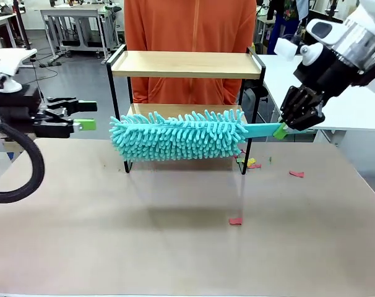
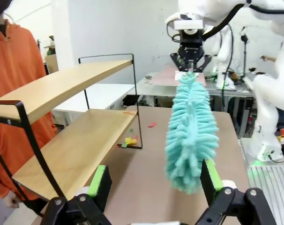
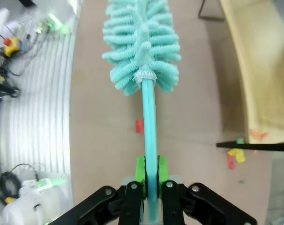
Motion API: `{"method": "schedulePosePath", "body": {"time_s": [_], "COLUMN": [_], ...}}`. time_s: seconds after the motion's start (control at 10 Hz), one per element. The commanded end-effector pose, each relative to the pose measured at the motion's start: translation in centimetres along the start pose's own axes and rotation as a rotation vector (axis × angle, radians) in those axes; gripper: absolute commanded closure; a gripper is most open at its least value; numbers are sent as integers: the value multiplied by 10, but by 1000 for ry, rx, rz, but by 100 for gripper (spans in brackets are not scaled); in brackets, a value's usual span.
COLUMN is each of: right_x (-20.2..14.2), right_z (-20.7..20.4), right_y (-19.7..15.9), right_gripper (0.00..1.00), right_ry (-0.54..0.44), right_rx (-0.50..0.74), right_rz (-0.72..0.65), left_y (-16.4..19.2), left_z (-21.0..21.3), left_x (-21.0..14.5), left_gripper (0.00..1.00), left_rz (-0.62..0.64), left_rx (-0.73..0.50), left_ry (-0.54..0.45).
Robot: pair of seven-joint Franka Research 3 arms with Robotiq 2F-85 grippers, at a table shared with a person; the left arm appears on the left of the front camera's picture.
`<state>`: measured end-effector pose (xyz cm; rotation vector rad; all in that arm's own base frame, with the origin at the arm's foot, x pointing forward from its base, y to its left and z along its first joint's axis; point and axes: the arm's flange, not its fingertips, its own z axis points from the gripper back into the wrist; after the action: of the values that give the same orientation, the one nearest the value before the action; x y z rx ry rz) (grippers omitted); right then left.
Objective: Clean the shelf.
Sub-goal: Hand the Duster back to the human.
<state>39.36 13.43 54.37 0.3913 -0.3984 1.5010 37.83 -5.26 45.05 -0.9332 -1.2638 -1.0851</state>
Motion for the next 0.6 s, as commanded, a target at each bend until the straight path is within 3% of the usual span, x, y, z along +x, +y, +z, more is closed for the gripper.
{"method": "schedulePosePath", "body": {"time_s": [0.0, 0.2, 0.3, 0.5], "right_x": [-15, -22, -11, -11], "right_z": [-4, -4, -3, -3], "right_y": [-6, -12, -5, -5], "right_gripper": [87, 87, 87, 87], "right_ry": [-88, -108, -38, -38], "right_rx": [-2, -43, 5, 5], "right_rz": [33, 44, 12, 12], "left_y": [-68, -75, -78, -84], "left_z": [-10, -17, -17, -19], "left_x": [-27, -31, -31, -30], "left_gripper": [0, 0, 0, 0], "left_rz": [-20, -4, 1, 18], "left_rx": [47, -20, -47, -110], "left_ry": [4, 3, 1, 9]}}
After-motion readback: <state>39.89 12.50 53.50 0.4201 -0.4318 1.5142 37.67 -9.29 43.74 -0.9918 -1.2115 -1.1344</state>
